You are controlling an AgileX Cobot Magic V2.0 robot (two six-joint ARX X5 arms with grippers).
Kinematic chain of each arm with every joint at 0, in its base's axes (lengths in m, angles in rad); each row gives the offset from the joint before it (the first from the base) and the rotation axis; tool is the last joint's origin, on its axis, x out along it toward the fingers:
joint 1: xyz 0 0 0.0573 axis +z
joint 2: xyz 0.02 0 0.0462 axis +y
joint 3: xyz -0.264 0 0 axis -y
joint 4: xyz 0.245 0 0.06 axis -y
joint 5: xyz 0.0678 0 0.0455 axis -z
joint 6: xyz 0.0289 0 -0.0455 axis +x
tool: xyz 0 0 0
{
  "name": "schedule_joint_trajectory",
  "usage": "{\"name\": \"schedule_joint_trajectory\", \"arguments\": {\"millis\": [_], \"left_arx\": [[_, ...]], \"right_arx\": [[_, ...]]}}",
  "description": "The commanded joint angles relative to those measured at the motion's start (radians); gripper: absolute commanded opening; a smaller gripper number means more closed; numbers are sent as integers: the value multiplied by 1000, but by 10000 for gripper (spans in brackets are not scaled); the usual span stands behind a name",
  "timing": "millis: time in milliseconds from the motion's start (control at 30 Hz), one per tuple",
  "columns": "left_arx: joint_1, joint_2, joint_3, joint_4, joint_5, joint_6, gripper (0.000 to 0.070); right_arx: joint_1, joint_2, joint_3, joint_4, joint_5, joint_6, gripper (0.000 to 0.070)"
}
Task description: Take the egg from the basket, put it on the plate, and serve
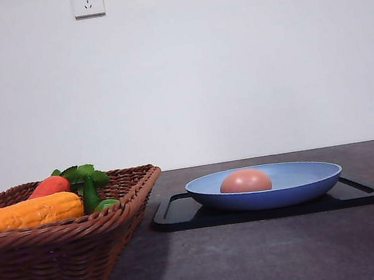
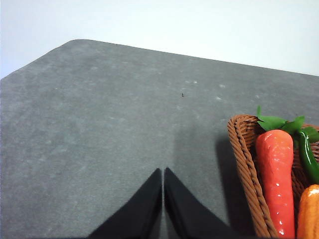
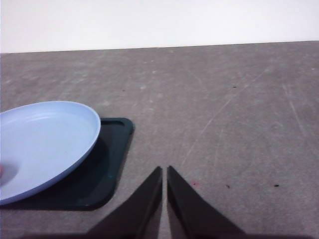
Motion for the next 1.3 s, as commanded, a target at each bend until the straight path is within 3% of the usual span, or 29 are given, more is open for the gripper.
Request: {"name": "schedule_joint_trajectory", "arguments": {"millis": [0, 1267], "left_arx": [[2, -2, -23, -16, 0, -4, 0], [2, -2, -23, -16, 0, -4, 0]], "right_arx": [[0, -3, -5, 14, 4, 19, 0], [0, -3, -5, 14, 4, 19, 0]]}}
